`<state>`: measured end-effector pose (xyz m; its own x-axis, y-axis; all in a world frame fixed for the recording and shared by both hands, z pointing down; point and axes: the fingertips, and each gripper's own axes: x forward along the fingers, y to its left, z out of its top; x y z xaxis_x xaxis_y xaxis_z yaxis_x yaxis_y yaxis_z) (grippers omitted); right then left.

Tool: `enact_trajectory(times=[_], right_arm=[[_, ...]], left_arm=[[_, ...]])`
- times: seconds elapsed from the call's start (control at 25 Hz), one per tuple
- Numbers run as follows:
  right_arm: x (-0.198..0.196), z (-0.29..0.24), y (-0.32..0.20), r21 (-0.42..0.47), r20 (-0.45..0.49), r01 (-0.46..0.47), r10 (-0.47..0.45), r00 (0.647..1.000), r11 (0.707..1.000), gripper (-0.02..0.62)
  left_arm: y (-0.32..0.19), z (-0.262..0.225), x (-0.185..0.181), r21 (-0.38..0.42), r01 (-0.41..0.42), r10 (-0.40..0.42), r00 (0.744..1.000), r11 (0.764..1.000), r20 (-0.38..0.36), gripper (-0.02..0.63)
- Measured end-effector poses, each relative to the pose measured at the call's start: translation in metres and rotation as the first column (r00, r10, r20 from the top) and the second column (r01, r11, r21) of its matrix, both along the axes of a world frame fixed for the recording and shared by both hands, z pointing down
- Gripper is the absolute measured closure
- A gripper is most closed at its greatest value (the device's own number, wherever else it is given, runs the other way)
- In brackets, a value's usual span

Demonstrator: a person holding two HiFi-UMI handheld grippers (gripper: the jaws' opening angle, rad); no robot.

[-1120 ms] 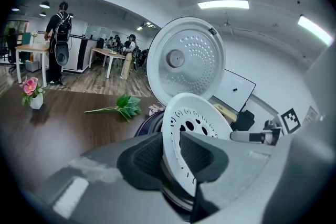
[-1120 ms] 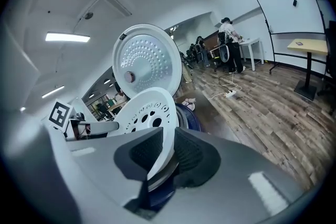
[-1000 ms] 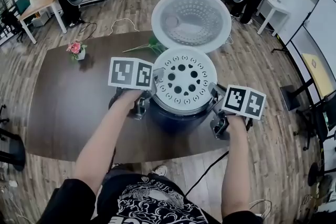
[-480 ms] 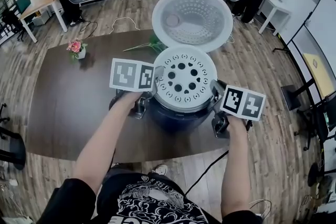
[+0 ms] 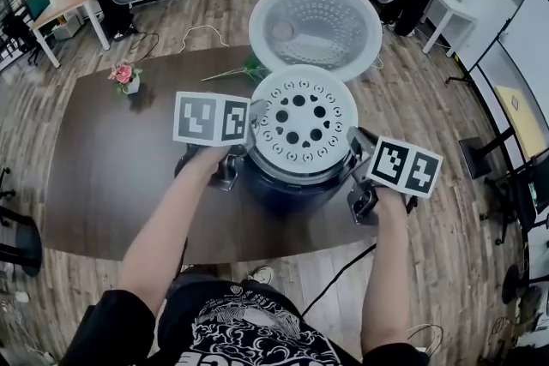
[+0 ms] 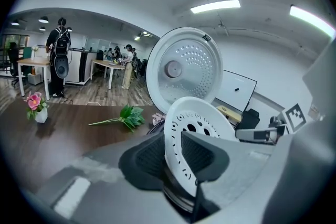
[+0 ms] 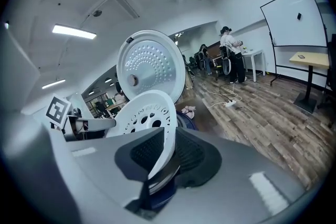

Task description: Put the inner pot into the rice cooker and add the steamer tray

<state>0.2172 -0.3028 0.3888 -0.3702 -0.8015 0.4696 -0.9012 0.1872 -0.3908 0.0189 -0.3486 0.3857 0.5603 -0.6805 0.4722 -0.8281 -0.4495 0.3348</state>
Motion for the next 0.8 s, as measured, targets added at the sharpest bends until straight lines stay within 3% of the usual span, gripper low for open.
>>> enact_trajectory(times=[0.24,0.4,0.56,0.8], right_arm=[[-0.002,-0.007,0.008,-0.037,0.091,0.002,0.001,0.996,0.999,0.541],[-0.003,-0.02,0.007,-0.028,0.125,0.01,-0.007,0.992,1.0,0.541],[-0.004,-0.011,0.006,-0.063,0.115,0.013,-0.006,0.993,0.998,0.541],[0.001,0.004,0.0,-0.091,0.016,0.004,-0.003,1.0,0.996,0.534]], left_arm=[[0.007,-0.003,-0.002,-0.088,-0.009,0.004,0.999,0.996,-0.054,0.496],[0.005,-0.011,-0.003,-0.101,-0.012,0.006,0.998,0.995,-0.058,0.496],[0.006,-0.004,-0.003,-0.138,-0.021,0.013,0.998,0.99,-0.06,0.495],[0.003,0.008,0.005,-0.135,-0.045,0.047,0.999,0.99,0.011,0.495]])
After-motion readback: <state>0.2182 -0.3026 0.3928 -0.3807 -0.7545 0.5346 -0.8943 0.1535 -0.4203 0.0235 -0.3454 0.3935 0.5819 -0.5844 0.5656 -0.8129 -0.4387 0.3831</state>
